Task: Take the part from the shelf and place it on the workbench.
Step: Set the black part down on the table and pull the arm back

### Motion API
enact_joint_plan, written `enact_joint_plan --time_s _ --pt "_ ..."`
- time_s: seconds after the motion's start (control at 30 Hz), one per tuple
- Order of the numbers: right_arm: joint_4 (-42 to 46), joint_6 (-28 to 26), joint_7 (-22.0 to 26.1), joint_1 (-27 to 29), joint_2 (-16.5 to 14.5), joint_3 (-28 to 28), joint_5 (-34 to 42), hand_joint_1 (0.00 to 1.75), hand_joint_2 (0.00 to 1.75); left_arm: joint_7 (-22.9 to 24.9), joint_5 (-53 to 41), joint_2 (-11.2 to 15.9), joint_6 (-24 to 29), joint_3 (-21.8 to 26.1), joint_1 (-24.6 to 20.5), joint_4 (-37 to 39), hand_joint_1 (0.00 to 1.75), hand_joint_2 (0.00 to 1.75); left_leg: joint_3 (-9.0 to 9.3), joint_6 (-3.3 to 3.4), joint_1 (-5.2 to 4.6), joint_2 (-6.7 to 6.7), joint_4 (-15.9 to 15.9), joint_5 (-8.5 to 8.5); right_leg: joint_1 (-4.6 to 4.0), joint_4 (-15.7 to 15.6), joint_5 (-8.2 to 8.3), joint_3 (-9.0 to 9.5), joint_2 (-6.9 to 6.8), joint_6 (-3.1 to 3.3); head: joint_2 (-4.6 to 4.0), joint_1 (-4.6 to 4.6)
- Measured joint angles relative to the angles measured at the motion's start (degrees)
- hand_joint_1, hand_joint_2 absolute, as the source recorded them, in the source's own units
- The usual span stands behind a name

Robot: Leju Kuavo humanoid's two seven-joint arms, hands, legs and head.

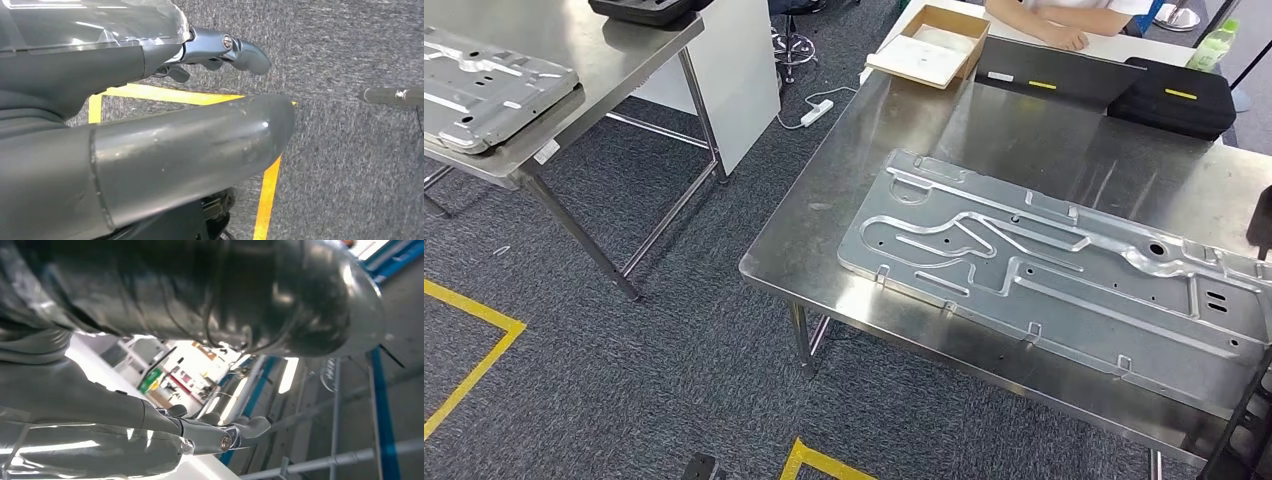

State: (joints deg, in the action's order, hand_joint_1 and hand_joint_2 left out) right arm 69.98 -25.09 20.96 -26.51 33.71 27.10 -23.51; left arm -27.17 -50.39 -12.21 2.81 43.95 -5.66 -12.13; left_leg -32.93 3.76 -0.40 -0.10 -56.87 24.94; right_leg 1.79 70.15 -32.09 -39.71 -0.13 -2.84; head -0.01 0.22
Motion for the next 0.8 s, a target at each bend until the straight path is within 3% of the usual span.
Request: enact_joint_plan --time_s 0.03,0.07,0.1,0.17,0.23,0.3,0.37,0.43,0.5,0.57,0.6,0.7,0.73,0.8 --pt "1.5 -0.1 0.2 1.1 -1.0 0.5 0.2 0.00 0.00 0.5 0.0 -0.1 -0.2 0.1 0.0 0.0 0.00 0.00 -0.03 0.02 -0.03 0.00 -0.1 0.03 0.02 2.6 -0.80 -1.25 0.03 -0.13 -0.01 0.01" --pt "2.9 -0.1 0.3 2.0 -1.9 1.0 0.4 0.00 0.00 0.9 0.0 -0.1 -0.4 0.1 -0.1 0.0 0.00 0.00 -0.05 0.01 -0.05 0.00 -0.2 0.09 0.05 3.4 -0.51 -1.60 0.03 -0.22 0.00 0.00" --pt "4.0 -0.1 0.4 2.6 -2.6 1.3 0.4 0.00 0.00 1.1 0.0 -0.2 -0.6 0.2 -0.1 0.0 0.00 0.00 -0.06 -0.06 -0.06 0.00 -0.4 0.18 0.08 1.8 0.88 -0.78 0.01 -0.26 0.00 0.00" --pt "6.1 -0.2 0.5 3.1 -3.6 1.8 0.4 0.00 0.00 1.6 0.0 -0.3 -0.8 0.3 -0.1 0.0 0.00 0.00 -0.16 -0.41 -0.10 0.00 -1.0 0.54 0.08 -5.5 4.39 2.97 -0.14 -0.16 -0.01 0.01" --pt "7.5 -0.4 0.5 3.3 -4.3 2.1 0.2 0.00 0.00 1.8 0.0 -0.4 -1.0 0.3 -0.3 0.0 0.00 0.00 -0.41 -0.89 -0.29 -0.02 -1.8 0.86 -0.22 -10.3 5.95 5.28 -0.10 0.33 -0.01 -0.01" --pt "8.3 -0.6 0.5 3.6 -4.9 2.3 0.0 0.00 0.00 2.0 0.0 -0.5 -1.3 0.4 -0.5 0.0 0.00 0.00 -0.56 -1.27 -0.44 -0.02 -2.0 0.88 -0.48 -10.6 6.03 5.24 0.08 0.93 0.00 -0.03" --pt "8.9 -0.8 0.5 3.7 -5.4 2.6 -0.1 0.00 0.00 2.0 -0.3 -0.6 -1.5 0.5 -0.7 0.0 0.00 0.00 -0.79 -1.76 -0.46 -0.02 -2.4 1.41 -0.19 -10.7 6.32 5.10 0.05 1.56 0.00 -0.04" --pt "9.4 -0.9 0.6 4.0 -5.9 2.9 0.0 0.00 0.00 2.1 -0.4 -0.6 -1.7 0.6 -0.8 0.0 0.00 0.00 -2.32 -2.43 -0.32 -0.05 -6.3 4.46 0.06 -10.9 6.74 4.81 -0.05 2.31 -0.01 -0.07" --pt "9.9 -0.9 0.8 4.5 -6.2 3.2 0.1 0.00 0.00 2.2 -0.5 -0.6 -1.7 0.7 -0.9 0.0 0.00 0.00 -5.15 -2.90 -0.01 -0.07 -13.7 8.82 -0.01 -10.9 7.11 4.25 -0.11 2.73 -0.01 -0.09" --pt "10.3 -0.9 1.0 5.1 -6.6 3.5 0.4 0.00 0.00 2.3 -0.7 -0.6 -1.8 0.7 -0.9 0.0 0.00 0.00 -6.38 -3.05 0.16 -0.07 -18.0 10.39 -0.06 -10.8 7.51 3.67 -0.09 2.74 0.00 -0.09" --pt "10.6 -0.9 1.2 5.4 -6.9 3.7 0.6 0.00 0.00 2.4 -0.8 -0.6 -1.8 0.7 -0.9 0.0 0.00 0.00 -5.45 -2.98 0.18 -0.07 -17.0 9.63 -0.07 -10.8 7.72 3.41 -0.05 2.65 0.00 -0.09" --pt "12.0 -0.9 1.8 6.5 -7.6 4.4 1.3 0.00 0.00 2.3 -1.0 -0.6 -1.9 0.7 -1.1 0.0 0.00 0.00 1.48 -2.26 0.04 -0.14 -5.3 5.34 -0.13 -10.8 8.38 2.97 0.04 2.11 -0.01 -0.09" --pt "12.6 -0.9 2.1 6.9 -7.9 4.6 1.6 0.00 0.00 2.3 -1.0 -0.6 -1.9 0.7 -1.1 0.0 0.00 0.00 2.92 -2.07 -0.06 -0.16 -2.5 4.61 -0.17 -10.8 8.63 2.90 0.05 1.80 0.00 -0.09" --pt "14.0 -0.8 2.9 8.0 -8.9 4.8 2.4 0.00 0.00 2.2 -1.0 -0.7 -1.9 0.8 -1.2 0.0 0.00 0.00 3.29 -1.79 -0.28 -0.16 -1.2 4.18 -0.26 -11.1 9.19 2.91 0.05 1.05 0.00 -0.08"
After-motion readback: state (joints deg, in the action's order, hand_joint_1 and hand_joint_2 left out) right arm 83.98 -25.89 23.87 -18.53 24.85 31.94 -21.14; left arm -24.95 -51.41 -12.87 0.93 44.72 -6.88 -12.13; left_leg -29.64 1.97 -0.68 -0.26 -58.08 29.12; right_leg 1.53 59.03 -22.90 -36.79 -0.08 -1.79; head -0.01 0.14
